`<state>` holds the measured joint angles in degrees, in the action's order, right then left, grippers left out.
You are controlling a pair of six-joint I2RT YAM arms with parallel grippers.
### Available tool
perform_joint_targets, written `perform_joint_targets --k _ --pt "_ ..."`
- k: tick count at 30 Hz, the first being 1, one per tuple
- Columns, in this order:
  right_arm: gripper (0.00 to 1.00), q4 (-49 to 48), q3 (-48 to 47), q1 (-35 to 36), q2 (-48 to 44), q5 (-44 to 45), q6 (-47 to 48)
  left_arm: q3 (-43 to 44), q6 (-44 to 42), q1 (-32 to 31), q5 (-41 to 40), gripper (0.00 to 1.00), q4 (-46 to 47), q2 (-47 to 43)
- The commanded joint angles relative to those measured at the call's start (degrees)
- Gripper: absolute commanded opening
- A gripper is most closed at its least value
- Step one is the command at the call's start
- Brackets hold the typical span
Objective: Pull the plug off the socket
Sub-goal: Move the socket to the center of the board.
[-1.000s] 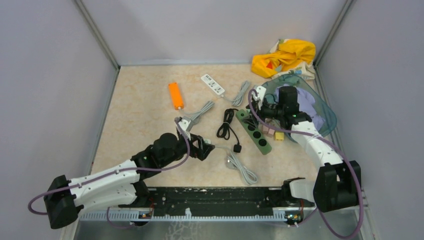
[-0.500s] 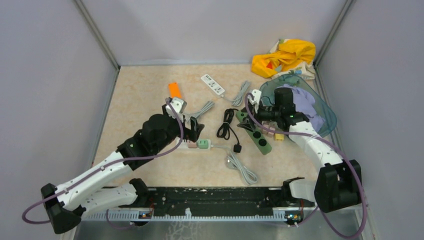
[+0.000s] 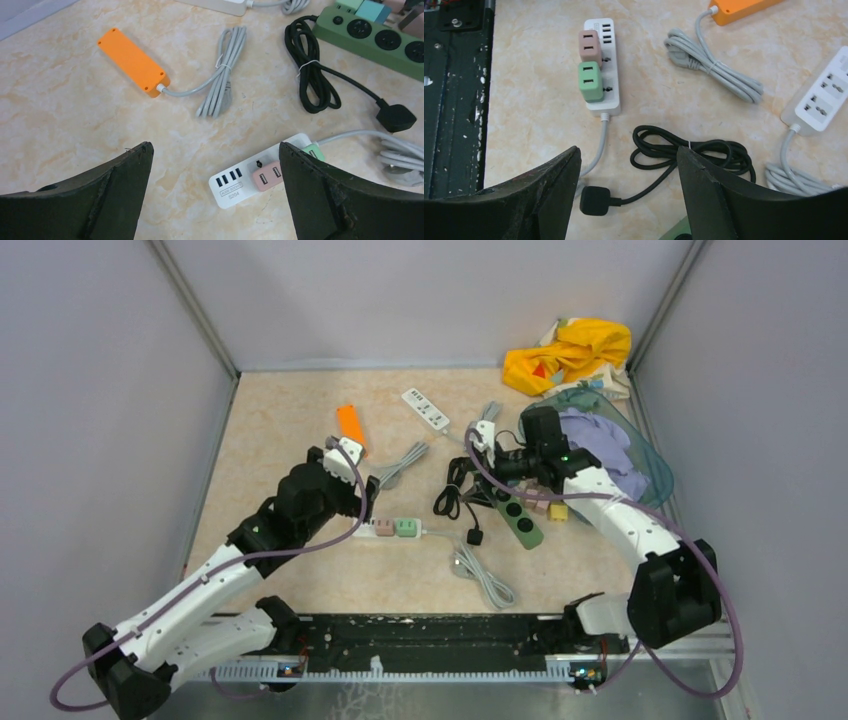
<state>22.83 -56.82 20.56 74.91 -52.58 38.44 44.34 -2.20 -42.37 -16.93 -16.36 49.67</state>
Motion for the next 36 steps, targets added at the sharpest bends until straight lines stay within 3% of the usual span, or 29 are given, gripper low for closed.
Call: perform_joint_targets --k 1,18,27,36 --pt "0.71 2.2 -3.9 4.5 0.9 -0.3 0.9 -1.6 -2.9 0.5 -2.6 1.00 0.4 -2.0" --pt "0.72 -5.7 0.1 16.4 5.3 4.8 -4.4 -3.1 -0.4 7.7 -11.3 1.00 -0.2 -4.0" --pt "0.74 -14.3 2.0 19.9 7.0 15.8 -11.3 -3.1 -0.1 10.7 -10.0 1.00 0.1 -2.5" --pt "0.77 -19.9 1.1 28.9 13.8 30.5 -14.3 -3.4 -0.1 11.3 -10.2 1.00 0.2 -3.0"
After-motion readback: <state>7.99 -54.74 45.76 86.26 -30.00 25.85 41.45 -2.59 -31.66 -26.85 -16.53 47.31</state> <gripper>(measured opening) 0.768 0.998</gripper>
